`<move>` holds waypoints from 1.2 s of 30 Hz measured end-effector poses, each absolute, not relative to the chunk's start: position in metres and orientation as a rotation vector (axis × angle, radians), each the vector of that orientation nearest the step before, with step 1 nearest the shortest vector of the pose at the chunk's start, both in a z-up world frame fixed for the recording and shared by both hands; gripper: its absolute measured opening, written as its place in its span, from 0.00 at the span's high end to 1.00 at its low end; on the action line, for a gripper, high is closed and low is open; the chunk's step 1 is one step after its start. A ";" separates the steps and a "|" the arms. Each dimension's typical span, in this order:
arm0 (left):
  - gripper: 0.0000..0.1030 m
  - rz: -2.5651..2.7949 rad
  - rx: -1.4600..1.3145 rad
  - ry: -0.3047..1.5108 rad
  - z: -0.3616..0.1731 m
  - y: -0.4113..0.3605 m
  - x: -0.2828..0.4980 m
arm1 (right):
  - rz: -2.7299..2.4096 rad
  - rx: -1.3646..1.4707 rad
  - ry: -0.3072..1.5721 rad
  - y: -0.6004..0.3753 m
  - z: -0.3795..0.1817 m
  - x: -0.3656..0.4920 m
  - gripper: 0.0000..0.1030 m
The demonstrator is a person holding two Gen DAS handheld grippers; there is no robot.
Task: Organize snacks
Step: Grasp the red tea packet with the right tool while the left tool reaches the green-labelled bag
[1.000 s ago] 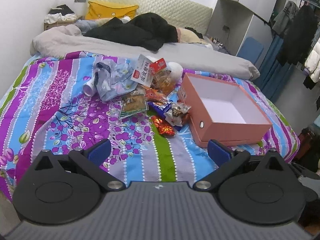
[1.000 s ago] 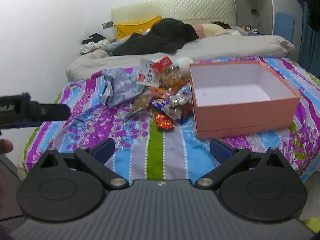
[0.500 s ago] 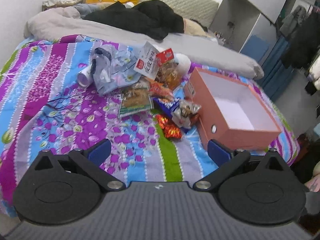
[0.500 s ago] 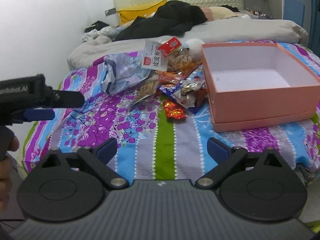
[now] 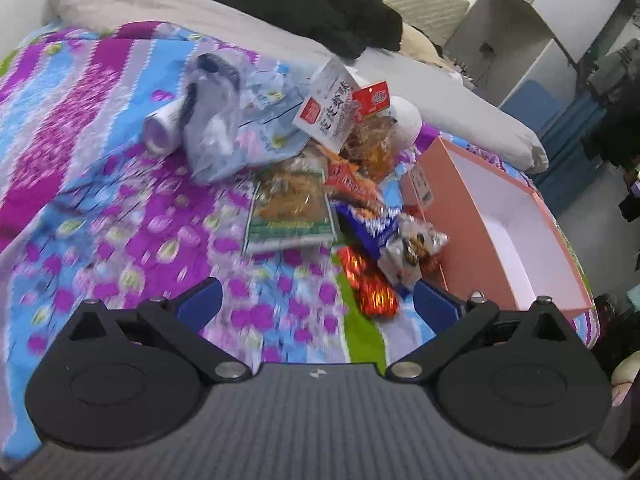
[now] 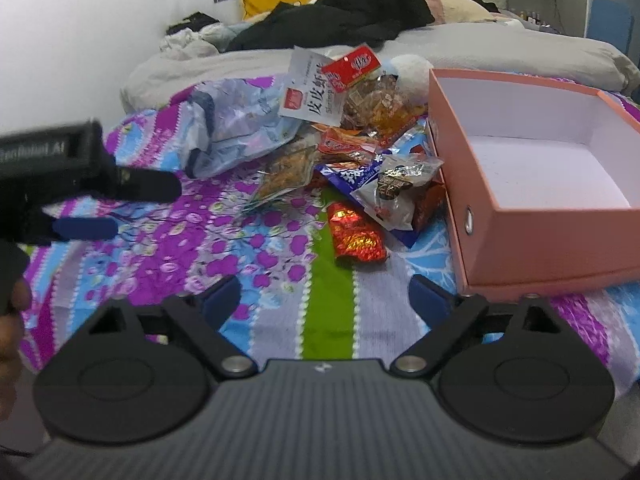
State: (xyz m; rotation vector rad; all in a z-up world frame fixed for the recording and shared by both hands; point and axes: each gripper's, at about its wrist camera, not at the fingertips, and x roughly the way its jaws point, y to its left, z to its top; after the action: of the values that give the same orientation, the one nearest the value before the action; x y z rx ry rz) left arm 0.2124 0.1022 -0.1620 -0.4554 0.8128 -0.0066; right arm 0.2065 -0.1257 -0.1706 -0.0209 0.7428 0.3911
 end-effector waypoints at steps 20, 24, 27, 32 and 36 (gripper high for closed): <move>0.01 -0.017 -0.273 0.983 -0.263 0.090 0.397 | 0.407 -0.173 0.932 -0.086 -0.239 0.324 0.28; 0.06 -0.020 -0.209 1.023 -0.276 0.084 0.404 | 0.420 -0.180 0.924 -0.088 -0.243 0.329 0.28; 0.11 -0.039 -0.180 1.013 -0.277 0.083 0.407 | 0.418 -0.187 0.924 -0.085 -0.239 0.325 0.38; 0.22 -0.035 -0.153 0.980 -0.275 0.086 0.397 | 0.411 -0.175 0.890 -0.086 -0.238 0.309 0.47; 0.31 -0.030 -0.124 0.942 -0.272 0.082 0.379 | 0.422 -0.170 0.849 -0.089 -0.236 0.291 0.48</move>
State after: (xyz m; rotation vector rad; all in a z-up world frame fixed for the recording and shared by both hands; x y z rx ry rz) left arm 0.3793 0.0821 -0.2721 -0.1238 0.9419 -0.0299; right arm 0.2908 -0.0891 -0.2359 -0.1697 0.8493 0.4222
